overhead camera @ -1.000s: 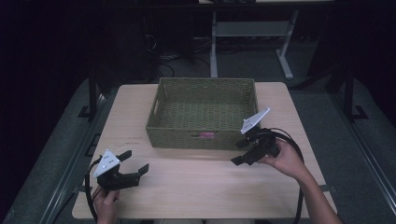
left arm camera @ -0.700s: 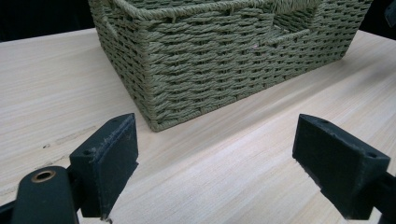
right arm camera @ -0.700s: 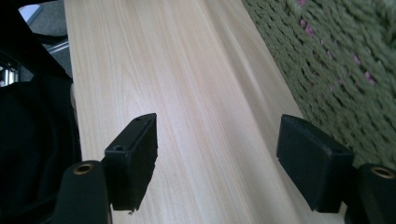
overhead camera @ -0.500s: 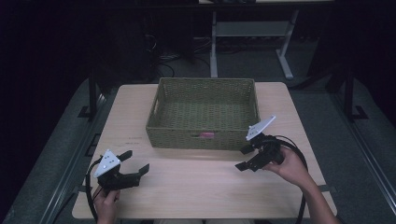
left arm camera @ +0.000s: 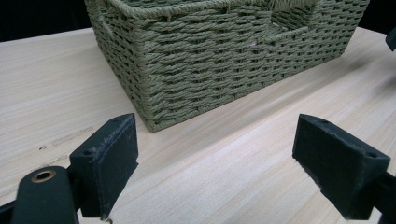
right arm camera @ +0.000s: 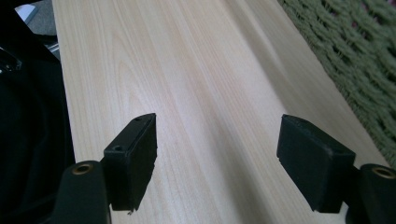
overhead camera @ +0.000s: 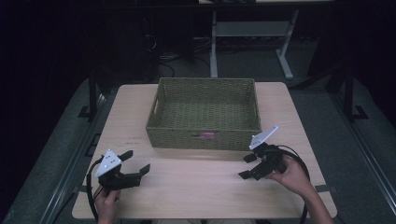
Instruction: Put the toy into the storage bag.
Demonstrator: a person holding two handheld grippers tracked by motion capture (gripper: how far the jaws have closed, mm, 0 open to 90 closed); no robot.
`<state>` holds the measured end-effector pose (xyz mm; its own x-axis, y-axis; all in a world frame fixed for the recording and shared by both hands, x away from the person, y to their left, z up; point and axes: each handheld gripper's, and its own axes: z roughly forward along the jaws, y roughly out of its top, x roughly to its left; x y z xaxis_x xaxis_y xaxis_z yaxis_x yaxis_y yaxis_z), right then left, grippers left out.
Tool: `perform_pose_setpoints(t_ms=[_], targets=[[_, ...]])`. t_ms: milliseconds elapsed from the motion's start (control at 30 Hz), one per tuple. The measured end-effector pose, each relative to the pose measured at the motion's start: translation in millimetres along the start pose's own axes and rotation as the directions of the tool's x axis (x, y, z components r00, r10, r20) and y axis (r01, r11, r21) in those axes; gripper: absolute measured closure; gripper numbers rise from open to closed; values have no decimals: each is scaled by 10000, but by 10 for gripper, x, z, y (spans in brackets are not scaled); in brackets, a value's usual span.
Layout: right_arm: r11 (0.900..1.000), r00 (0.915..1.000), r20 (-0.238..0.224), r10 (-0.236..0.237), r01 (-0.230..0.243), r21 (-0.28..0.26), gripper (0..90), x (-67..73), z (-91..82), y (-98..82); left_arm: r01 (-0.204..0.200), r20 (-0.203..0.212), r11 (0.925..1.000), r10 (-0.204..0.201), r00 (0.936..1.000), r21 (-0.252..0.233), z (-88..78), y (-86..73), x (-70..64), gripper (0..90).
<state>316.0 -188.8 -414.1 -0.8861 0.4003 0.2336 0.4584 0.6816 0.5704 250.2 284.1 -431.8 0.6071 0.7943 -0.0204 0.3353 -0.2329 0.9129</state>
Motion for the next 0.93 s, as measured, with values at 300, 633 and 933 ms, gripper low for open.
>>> perform_pose_setpoints(t_ms=[300,633,933], targets=[[9999,9999,160,45,-43,-103,285,51,10,-133,4,-7,10000,-4,10000,19,0,1,6,138],[9982,9986,410,337,-316,-504,282,145,6,-365,-4,2,10000,4,10000,27,3,0,5,138],[9847,9942,875,628,-475,-1675,266,304,11,-537,-14,29,10000,14,10000,31,16,4,-1,139]])
